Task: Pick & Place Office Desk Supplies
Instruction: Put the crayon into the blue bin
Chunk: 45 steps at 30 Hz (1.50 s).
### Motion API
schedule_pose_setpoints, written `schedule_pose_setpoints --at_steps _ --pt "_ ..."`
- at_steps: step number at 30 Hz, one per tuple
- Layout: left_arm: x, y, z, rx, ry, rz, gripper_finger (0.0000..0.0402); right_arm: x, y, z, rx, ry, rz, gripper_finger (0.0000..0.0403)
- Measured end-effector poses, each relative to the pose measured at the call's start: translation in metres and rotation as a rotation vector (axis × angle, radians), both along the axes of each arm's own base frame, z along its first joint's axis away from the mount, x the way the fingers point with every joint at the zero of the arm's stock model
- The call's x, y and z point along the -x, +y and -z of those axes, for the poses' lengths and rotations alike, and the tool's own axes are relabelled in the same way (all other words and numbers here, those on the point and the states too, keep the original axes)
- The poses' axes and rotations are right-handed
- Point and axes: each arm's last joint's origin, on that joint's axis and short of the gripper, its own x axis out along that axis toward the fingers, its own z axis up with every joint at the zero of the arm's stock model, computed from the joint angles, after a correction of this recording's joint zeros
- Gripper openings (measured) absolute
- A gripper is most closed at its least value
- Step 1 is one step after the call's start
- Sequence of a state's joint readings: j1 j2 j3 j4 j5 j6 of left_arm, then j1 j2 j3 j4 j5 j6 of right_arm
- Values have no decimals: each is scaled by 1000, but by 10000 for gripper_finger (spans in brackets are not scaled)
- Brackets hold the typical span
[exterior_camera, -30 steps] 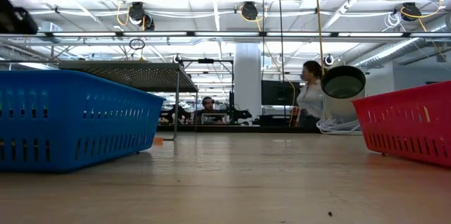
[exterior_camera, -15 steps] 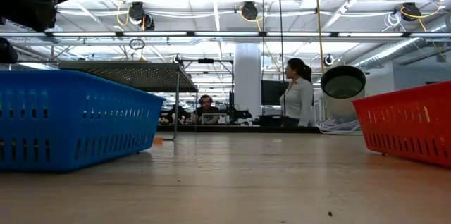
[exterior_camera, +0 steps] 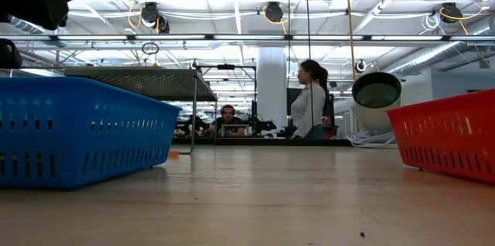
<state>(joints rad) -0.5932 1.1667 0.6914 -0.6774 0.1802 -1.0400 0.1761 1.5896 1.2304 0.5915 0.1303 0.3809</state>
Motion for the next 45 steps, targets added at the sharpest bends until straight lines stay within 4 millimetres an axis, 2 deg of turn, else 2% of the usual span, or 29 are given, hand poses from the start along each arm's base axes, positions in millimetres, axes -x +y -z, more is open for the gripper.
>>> schedule_pose_setpoints --at_steps 9,23,30,36,45 --pt "-4 2 -7 0 -101 -28 236 0 0 0 0 2 -1 180" --pt "11 19 -38 -12 -309 -201 237 -1 1 6 -32 65 -11 180" --pt "8 26 -41 -33 -353 -245 237 0 5 19 -73 195 -20 180" --pt "0 29 -46 -27 -433 -227 237 0 9 21 -65 220 -29 180" --pt "-6 42 -45 -28 -412 -260 237 0 8 22 -62 232 -27 180"
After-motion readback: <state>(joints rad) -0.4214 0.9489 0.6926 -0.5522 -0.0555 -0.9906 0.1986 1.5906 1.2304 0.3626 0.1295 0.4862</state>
